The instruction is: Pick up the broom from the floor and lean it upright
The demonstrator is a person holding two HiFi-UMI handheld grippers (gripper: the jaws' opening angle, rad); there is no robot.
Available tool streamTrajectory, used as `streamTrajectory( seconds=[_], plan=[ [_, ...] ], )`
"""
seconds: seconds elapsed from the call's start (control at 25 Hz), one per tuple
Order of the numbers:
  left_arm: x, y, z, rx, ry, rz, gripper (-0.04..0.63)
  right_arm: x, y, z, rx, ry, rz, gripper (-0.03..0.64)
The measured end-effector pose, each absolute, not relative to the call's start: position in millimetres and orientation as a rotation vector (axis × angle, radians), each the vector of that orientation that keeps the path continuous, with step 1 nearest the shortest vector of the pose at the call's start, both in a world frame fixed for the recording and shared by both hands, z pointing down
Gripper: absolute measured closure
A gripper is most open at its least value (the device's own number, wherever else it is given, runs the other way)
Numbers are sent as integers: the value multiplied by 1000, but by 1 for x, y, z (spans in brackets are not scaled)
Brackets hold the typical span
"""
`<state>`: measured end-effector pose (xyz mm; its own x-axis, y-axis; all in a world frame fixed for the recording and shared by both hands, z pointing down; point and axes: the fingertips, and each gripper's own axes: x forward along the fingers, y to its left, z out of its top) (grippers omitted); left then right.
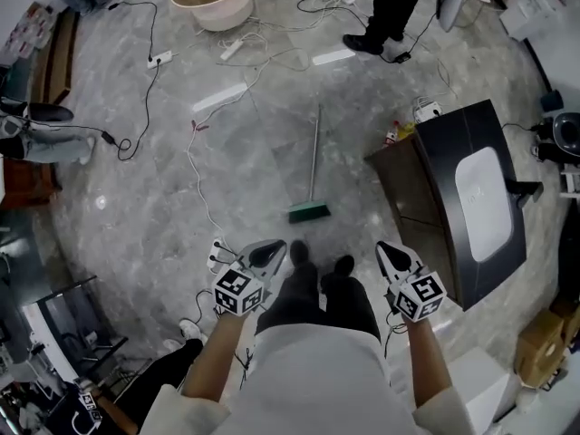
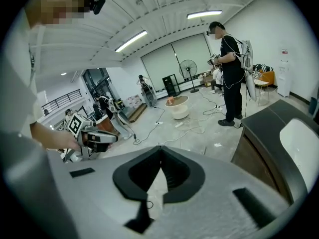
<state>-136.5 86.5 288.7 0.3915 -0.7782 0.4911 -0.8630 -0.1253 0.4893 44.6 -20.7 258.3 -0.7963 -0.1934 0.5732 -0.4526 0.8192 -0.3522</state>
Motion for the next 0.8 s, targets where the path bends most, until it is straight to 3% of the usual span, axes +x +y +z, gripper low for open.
streamTrajectory(
  seconds=[0.44, 0.8],
  plan=[
    [-127, -8, 405, 1915, -1421, 184, 578, 36, -98, 377, 392, -2413, 641, 615],
    [-131, -89, 563, 1870, -1492, 254, 578, 35, -163, 521, 287, -2385, 633, 615]
  ],
)
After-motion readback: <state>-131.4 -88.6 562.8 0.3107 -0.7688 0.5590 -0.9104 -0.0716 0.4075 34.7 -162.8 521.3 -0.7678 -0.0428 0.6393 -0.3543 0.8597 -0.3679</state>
